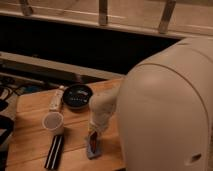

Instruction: Place the pepper on the white sponge

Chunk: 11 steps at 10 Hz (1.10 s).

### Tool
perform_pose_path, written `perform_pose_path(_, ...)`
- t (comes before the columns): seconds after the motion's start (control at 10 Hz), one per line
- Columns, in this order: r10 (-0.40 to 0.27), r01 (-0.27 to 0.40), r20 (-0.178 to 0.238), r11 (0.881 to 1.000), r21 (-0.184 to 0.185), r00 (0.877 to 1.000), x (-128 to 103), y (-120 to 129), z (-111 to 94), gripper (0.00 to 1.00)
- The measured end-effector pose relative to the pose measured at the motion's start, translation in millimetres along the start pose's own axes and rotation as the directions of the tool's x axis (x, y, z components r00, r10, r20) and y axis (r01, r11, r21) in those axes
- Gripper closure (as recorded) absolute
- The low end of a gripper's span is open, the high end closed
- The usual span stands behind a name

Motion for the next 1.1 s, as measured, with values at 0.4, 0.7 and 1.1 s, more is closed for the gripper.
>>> perform_pose_path(0.4,0.002,-0.002,0.0,1.0,-0.002,1.0,1.4,-0.6,2.7,0.92)
perform_pose_path(0.7,0.009,-0.009,-0.004,1.0,-0.005,1.0,2.8,-2.8,4.2,0.92)
perform_pose_path(1.1,0.006,-0.006,-0.004,1.0,-0.008,1.0,4.2,-2.2,7.7,0.92)
